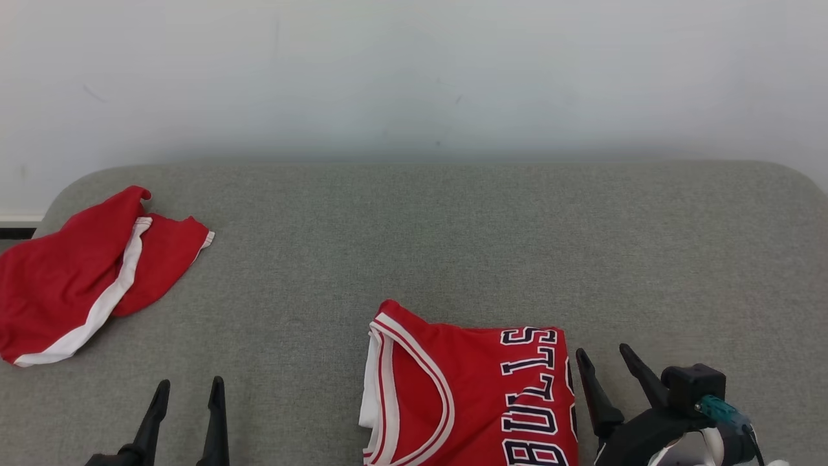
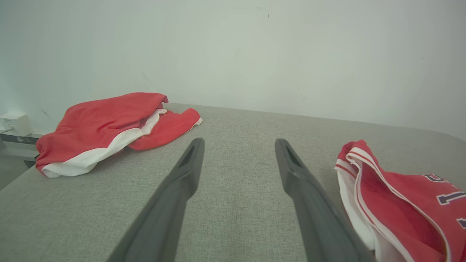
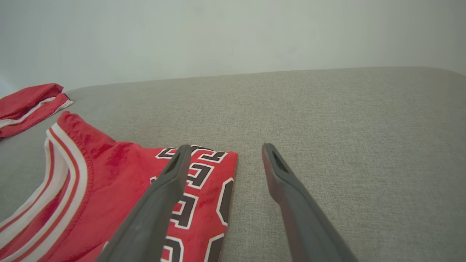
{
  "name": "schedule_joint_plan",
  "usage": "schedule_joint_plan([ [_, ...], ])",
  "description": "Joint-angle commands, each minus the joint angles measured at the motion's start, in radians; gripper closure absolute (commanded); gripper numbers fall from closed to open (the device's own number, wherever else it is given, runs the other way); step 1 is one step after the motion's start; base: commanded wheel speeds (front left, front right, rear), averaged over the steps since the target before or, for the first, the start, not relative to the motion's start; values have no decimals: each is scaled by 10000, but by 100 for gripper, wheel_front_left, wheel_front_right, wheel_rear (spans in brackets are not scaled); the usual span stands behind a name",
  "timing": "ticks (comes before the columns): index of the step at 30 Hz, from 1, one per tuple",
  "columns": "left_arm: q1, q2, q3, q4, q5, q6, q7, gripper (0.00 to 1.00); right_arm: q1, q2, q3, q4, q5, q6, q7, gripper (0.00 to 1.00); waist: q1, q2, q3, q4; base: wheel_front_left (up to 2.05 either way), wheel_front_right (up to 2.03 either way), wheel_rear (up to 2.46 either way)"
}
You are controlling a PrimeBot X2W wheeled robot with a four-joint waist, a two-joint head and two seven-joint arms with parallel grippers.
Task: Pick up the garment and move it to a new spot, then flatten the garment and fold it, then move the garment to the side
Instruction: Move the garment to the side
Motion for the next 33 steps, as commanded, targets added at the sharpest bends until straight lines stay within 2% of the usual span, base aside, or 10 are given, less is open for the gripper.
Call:
schedule_joint_plan([
  [1, -97, -18, 28, 5, -5, 24, -8, 0, -169, 54, -3, 326, 41, -28, 124, 0, -1, -2, 146, 148, 0, 0, 0],
  [15, -452, -71, 82, 50, -45, 18, -8, 0, -1078, 474, 730, 3393, 388, -28, -52, 0, -1, -2, 788, 311, 0, 0, 0],
  [16, -460, -75, 72, 55, -48, 18, -8, 0, -1104, 520, 804, 3612, 491, -28, -39, 7, -1, -2, 806, 306, 0, 0, 0],
  [17, -471, -76, 79, 63, -57, 19, -8, 0, -1123, 574, 855, 3812, 594, -28, -36, 57, -1, -2, 824, 296, 0, 0, 0],
  [18, -495, -81, 88, 69, -63, 17, -8, 0, -1160, 614, 948, 3982, 664, -28, -11, 84, -1, -2, 845, 280, 0, 0, 0],
  [19, -524, -84, 100, 73, -62, 17, -8, 0, -1228, 643, 1044, 4091, 726, -28, -45, 100, -1, -2, 870, 255, 0, 0, 0],
  [25, -623, -106, 150, 65, -89, 18, -8, 0, -2006, 549, 1336, 4285, 1023, -28, -328, 100, -1, -2, 1010, 130, 0, 0, 0],
  [33, -1119, -126, -166, -147, -205, 16, -8, 0, -3922, -490, 1827, 4334, 1301, -28, -85, 100, -1, -2, 1908, -45, 0, 0, 0],
])
